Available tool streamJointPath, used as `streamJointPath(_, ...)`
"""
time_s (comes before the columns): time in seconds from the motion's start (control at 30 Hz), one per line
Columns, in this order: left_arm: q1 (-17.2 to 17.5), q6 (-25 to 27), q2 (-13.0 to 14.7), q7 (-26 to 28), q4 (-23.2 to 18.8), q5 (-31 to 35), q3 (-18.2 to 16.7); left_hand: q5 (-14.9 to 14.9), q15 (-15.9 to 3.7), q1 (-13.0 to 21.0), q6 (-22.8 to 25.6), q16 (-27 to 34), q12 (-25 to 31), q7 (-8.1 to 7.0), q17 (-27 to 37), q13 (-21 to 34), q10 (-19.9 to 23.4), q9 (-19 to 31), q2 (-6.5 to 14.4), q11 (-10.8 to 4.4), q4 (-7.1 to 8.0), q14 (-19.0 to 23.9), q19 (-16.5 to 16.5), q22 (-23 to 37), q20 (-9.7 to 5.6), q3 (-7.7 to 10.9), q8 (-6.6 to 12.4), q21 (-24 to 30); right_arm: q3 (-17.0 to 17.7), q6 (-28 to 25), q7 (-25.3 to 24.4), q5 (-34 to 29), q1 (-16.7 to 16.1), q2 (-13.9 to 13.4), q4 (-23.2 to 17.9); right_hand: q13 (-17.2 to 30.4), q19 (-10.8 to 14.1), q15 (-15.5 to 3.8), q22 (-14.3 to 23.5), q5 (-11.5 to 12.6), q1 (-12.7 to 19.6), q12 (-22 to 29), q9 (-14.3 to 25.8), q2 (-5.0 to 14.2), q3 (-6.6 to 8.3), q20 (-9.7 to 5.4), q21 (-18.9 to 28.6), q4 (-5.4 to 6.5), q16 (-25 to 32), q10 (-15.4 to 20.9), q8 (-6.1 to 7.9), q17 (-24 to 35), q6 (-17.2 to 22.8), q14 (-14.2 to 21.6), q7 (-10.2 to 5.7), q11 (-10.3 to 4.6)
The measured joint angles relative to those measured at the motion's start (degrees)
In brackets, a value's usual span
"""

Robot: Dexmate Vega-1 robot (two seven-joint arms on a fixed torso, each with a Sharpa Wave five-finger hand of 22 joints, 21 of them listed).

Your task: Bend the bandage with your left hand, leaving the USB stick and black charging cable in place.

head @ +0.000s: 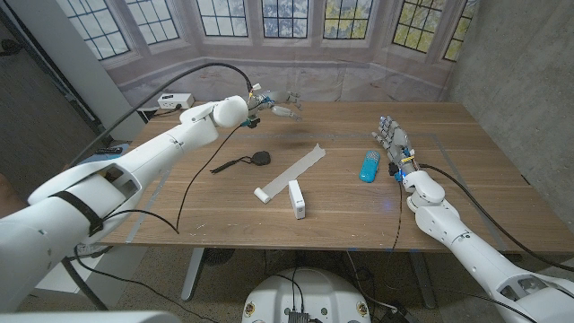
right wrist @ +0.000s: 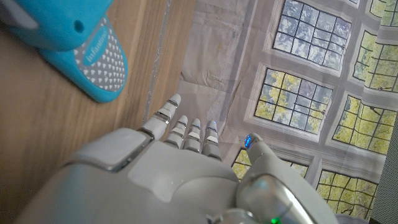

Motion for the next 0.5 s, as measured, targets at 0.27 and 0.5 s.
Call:
streamJointPath(0.27, -2.01, -2.21, -1.0, -0.52, 1.52, 3.15, 1.56, 0.0, -0.08, 2.27, 1.18, 0.0, 0.0, -0.33, 0.0, 0.0, 0.31, 0.0, -0.39, -0.32, 0.0, 0.24, 0.31, 0.0, -0.31, 0.0, 0.12, 0.0, 0.35, 0.18, -0.55, 0.11, -0.82, -0.21, -0.69, 0.0, 0.22, 0.0, 0.0, 0.0, 0.0, 0.0, 0.0, 0.0, 0.0, 0.22, 0.0, 0.0, 0.0, 0.0, 0.0, 0.0, 0.0, 0.0, 0.0, 0.0)
streamJointPath(0.5, -3.69, -2.97, -1.89, -1.21, 2.46, 5.49, 2.99, 0.0, -0.39, 4.23, 3.18, 0.0, 0.0, -0.11, 0.0, 0.0, 0.31, -0.01, -1.1, -0.32, 0.0, 0.54, 0.62, 0.0, -0.62, 0.0, 0.47, 0.0, 0.63, 0.41, -1.03, 0.21, -1.51, -0.3, -1.13, 0.0, 0.52, 0.0, 0.0, 0.0, 0.0, 0.0, 0.0, 0.0, 0.0, 0.11, 0.0, 0.0, 0.0, 0.31, 0.0, -0.01, -0.01, 0.0, 0.0, 0.31)
